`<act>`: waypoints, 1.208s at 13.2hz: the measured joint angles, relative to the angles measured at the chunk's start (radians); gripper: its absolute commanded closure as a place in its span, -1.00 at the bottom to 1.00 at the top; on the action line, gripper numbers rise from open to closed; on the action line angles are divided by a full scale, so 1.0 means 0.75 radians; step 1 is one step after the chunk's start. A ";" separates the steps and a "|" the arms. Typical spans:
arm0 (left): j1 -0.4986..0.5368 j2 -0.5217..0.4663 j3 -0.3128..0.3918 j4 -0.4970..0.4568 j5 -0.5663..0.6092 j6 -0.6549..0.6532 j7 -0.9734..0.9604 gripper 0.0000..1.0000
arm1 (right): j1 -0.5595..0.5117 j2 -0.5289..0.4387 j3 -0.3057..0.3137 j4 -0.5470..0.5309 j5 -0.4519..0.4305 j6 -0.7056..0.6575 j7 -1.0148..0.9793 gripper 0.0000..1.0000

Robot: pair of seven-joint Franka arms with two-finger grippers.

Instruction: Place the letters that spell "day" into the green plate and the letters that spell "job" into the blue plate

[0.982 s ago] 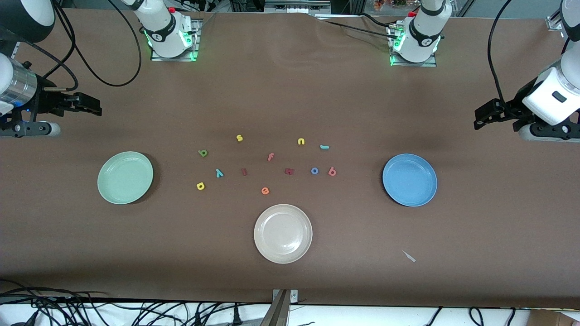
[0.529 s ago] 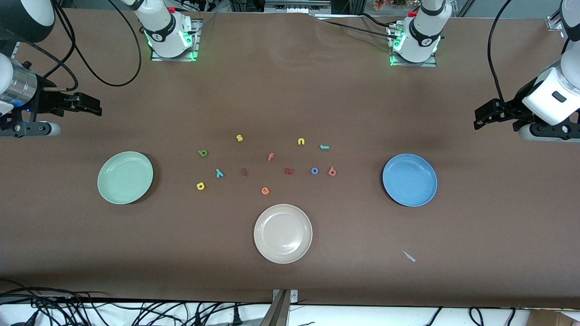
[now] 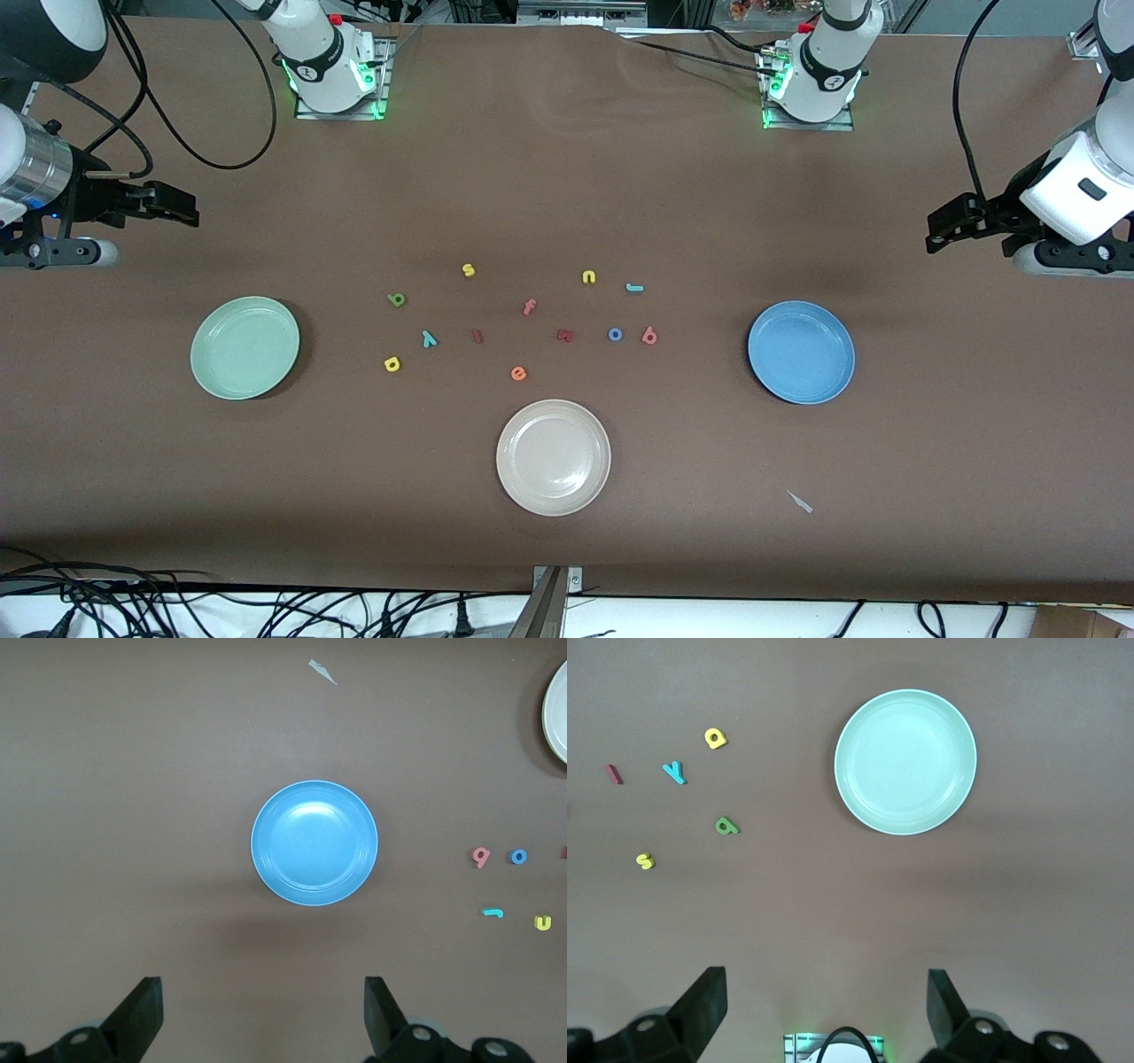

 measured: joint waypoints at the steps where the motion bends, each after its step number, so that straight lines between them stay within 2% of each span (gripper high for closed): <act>1: 0.000 0.000 0.000 0.000 0.000 -0.003 0.000 -1.00 | 0.000 0.000 0.000 0.000 0.000 0.000 0.000 -1.00; 9: -0.032 0.027 -0.004 -0.006 0.000 -0.012 0.000 -1.00 | 0.000 0.000 0.000 0.000 0.000 0.000 0.000 -1.00; 13: -0.154 0.190 -0.011 -0.007 -0.001 0.014 0.000 -1.00 | 0.000 0.000 0.000 0.000 0.000 0.000 0.000 -1.00; 16: -0.283 0.375 -0.016 0.039 -0.005 0.111 0.000 -1.00 | 0.000 0.002 0.000 -0.001 0.002 0.000 0.000 -1.00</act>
